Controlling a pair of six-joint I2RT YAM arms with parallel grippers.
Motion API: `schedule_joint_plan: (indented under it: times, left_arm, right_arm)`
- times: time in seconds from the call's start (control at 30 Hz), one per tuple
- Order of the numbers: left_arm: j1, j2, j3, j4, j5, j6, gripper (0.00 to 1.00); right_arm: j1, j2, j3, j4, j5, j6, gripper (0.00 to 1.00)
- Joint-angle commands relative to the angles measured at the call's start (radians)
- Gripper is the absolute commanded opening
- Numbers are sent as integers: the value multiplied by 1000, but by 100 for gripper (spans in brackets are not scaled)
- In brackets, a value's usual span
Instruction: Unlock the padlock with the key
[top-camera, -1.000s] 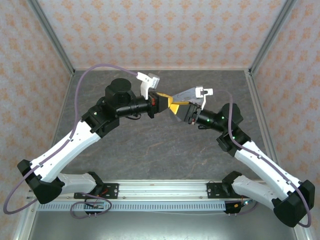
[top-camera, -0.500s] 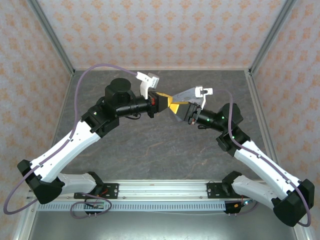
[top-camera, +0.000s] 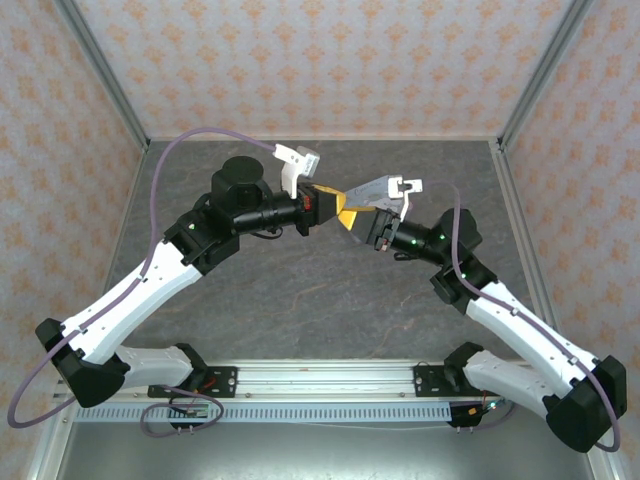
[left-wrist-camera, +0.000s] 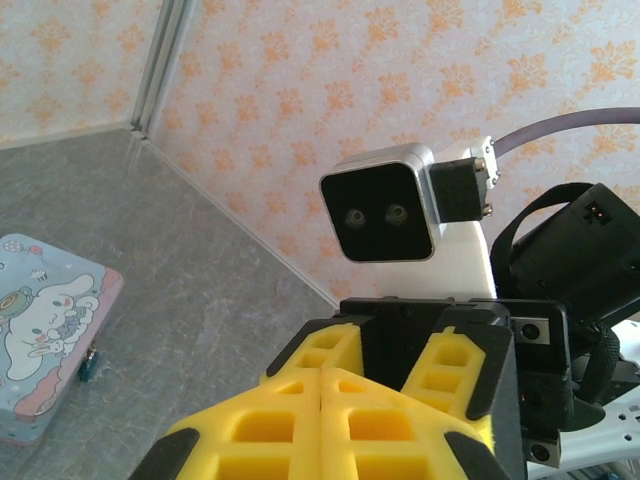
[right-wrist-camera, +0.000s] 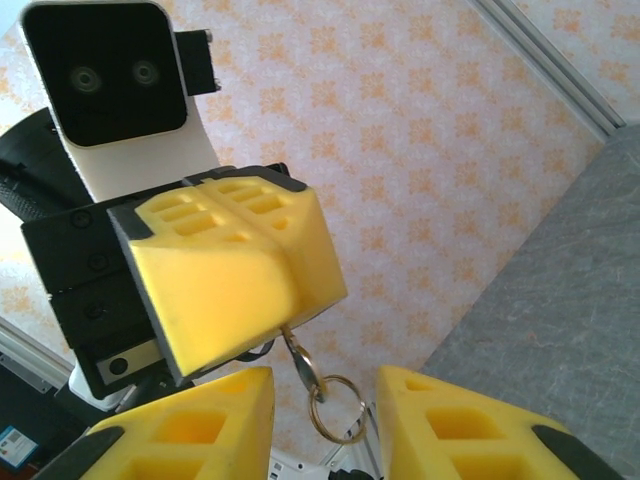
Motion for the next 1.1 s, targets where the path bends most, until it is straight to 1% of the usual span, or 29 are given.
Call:
schedule_joint_plan:
  times: [0.0,0.3,0.4,0.57,0.6,0.7,0.73,0.87,0.9,0.97,1.0,1.07]
  left_arm:
    - [1,6,26,20,3,-4,0]
    - [2,12,29,19,6,-2,0]
    - [2,15,31,17,6,0,0]
    - [2,15,35,15,-6,4,0]
    - [1,15,36,14,-10,5,0]
    - [3,16,40,8,-24,7,0]
    - [5,17,41,6,-32,7,3]
    - [14,12,45,-14,-98,0,33]
    - [19,12,45,-22,-118,-8,38]
    - [34,13,46,-45,-185,-36,54]
    - [45,18,46,-67,-237,-65,63]
    - [72,38,40,-102,-308,-121,70]
  right_arm:
    - [5,1,-1,58,-4,8,31]
    - [5,8,12,69,-7,16,22]
    - [5,9,14,67,-9,16,17]
    - [4,5,13,32,-10,6,1]
    - [5,3,12,20,-9,4,0]
    - [5,-10,9,-26,8,-9,0]
    - [4,-17,8,-46,18,-16,0]
    - [5,-64,14,-172,70,-74,0]
    - [4,-80,20,-226,95,-100,0]
    - [5,-117,33,-343,150,-154,0]
    - [5,-132,36,-387,176,-171,0]
    - [5,-164,42,-476,237,-204,0]
